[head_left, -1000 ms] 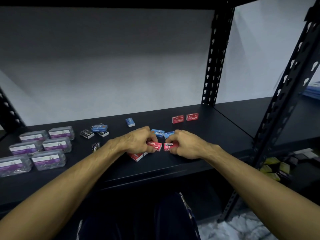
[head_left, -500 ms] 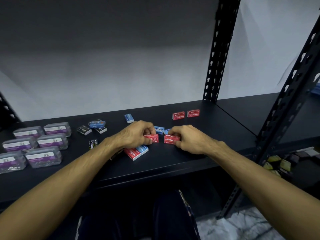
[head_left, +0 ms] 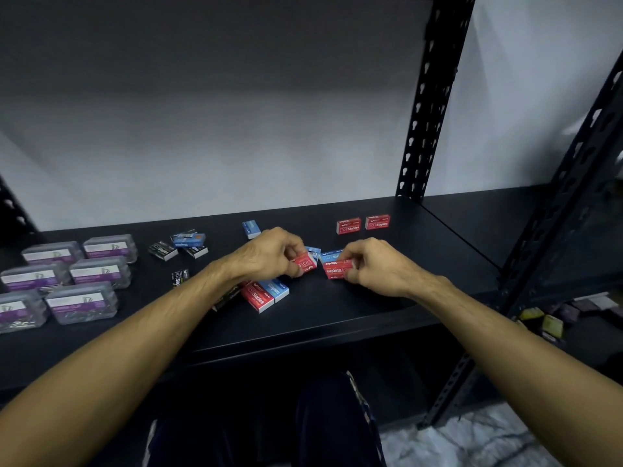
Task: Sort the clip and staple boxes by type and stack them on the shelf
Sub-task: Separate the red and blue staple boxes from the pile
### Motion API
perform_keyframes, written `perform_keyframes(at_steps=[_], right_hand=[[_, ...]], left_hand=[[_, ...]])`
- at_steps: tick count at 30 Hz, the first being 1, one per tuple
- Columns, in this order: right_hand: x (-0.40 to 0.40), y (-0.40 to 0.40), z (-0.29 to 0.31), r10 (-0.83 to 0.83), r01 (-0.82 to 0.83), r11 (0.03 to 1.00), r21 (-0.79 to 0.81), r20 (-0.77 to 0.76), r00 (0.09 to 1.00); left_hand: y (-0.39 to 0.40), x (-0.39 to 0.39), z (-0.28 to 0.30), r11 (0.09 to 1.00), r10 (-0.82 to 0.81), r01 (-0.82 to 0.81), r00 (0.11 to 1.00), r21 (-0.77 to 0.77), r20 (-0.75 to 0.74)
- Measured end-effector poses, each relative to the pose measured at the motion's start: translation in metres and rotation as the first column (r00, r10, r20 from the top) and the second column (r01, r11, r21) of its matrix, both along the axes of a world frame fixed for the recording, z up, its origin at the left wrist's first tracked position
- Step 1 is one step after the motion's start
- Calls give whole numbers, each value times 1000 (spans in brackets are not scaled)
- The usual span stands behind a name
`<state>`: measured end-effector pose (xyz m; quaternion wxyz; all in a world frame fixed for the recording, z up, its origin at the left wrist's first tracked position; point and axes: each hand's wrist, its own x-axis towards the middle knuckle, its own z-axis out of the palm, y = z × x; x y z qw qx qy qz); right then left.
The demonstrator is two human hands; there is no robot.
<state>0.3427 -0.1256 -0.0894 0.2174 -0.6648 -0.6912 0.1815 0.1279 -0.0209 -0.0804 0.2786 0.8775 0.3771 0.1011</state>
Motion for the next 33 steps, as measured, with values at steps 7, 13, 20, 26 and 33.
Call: perform_keyframes(at_steps=[7, 13, 20, 26, 33], right_hand=[[-5, 4, 5, -22, 25, 998, 54, -54, 998], [-10, 3, -6, -18, 18, 1000, 3, -43, 999], [-5, 6, 5, -29, 14, 997, 78, 195, 980], [-5, 12, -3, 31, -43, 999, 22, 391, 920], [3, 11, -6, 26, -37, 999, 37, 258, 966]], left_hand=[[-1, 0, -3, 999, 13, -10, 994, -31, 105], [1, -1, -1, 999, -34, 33, 998, 26, 46], [4, -1, -7, 999, 1, -5, 990, 32, 138], [3, -2, -11, 996, -40, 34, 997, 77, 72], [8, -4, -6, 993, -85, 90, 994, 81, -63]])
